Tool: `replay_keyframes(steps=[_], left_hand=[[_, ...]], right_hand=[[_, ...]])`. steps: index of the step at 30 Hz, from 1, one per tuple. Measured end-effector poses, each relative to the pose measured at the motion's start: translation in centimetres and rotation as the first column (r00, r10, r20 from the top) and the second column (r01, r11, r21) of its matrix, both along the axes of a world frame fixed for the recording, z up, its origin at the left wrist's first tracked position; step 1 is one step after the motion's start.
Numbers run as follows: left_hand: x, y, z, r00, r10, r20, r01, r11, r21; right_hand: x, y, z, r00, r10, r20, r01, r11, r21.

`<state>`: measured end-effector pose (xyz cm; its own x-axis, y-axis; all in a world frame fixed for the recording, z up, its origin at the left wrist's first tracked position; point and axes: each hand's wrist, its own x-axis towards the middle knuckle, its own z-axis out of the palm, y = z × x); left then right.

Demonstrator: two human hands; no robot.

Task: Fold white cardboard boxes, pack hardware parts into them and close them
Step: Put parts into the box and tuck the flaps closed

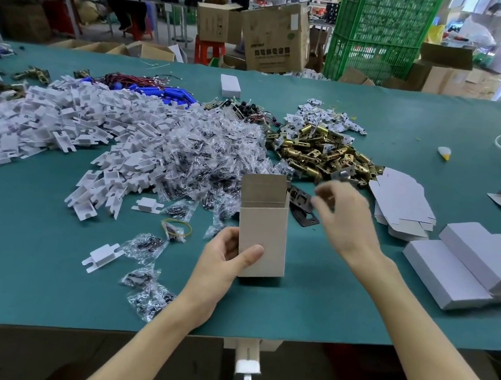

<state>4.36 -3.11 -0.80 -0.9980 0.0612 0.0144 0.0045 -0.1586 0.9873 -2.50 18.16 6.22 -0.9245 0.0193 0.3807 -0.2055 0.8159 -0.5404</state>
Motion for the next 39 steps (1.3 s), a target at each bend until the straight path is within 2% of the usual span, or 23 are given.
replay_keyframes(steps=[2, 4, 10, 17, 20, 23, 26, 30, 33, 35, 39], left_hand=[[0.0, 0.0, 0.1, 1.000, -0.003, -0.006, 0.003, 1.000, -0.010], [0.0, 0.0, 0.0, 1.000, -0.004, -0.011, 0.003, 1.000, -0.023], [0.0, 0.1, 0.0, 1.000, -0.007, -0.005, 0.007, 1.000, -0.029], [0.1, 0.0, 0.0, 1.000, -0.008, -0.003, 0.008, 0.999, -0.037], [0.1, 0.0, -0.1, 1.000, -0.010, -0.003, 0.010, 0.999, -0.038], [0.1, 0.0, 0.0, 1.000, -0.014, 0.000, 0.014, 0.999, -0.037], [0.0, 0.0, 0.0, 1.000, -0.022, 0.001, 0.022, 0.999, -0.038], [0.1, 0.0, 0.1, 1.000, -0.021, 0.000, 0.021, 0.999, -0.034], [0.1, 0.0, 0.1, 1.000, -0.021, 0.001, 0.021, 0.999, -0.036], [0.0, 0.0, 0.1, 1.000, -0.020, 0.002, 0.020, 0.999, -0.039], [0.0, 0.0, 0.0, 1.000, -0.022, -0.003, 0.021, 0.999, -0.041]], right_hand=[[-0.4, 0.4, -2.0, 0.986, -0.009, 0.164, 0.000, 0.998, 0.057], [-0.5, 0.2, -3.6, 0.973, -0.013, 0.232, -0.004, 0.997, 0.071], [-1.8, -1.5, -5.4, 0.978, -0.155, 0.136, 0.110, 0.949, 0.295], [-2.1, -2.0, -4.1, 0.987, -0.104, 0.119, 0.035, 0.879, 0.476], [-1.4, -1.8, -3.8, 0.993, -0.094, 0.067, 0.049, 0.870, 0.491], [-0.8, -0.9, -3.5, 0.996, -0.084, 0.001, 0.075, 0.890, 0.450], [-0.8, -0.3, -3.3, 0.995, -0.102, 0.023, 0.084, 0.910, 0.407], [-0.8, -0.3, -1.9, 0.989, -0.121, 0.091, 0.116, 0.992, 0.052], [-0.4, -0.7, 0.7, 0.997, -0.079, -0.016, 0.075, 0.981, -0.180], [0.3, -1.5, 2.9, 0.993, -0.015, -0.116, -0.019, 0.959, -0.282], [2.4, -3.9, 6.4, 0.937, 0.101, -0.335, -0.195, 0.946, -0.260]])
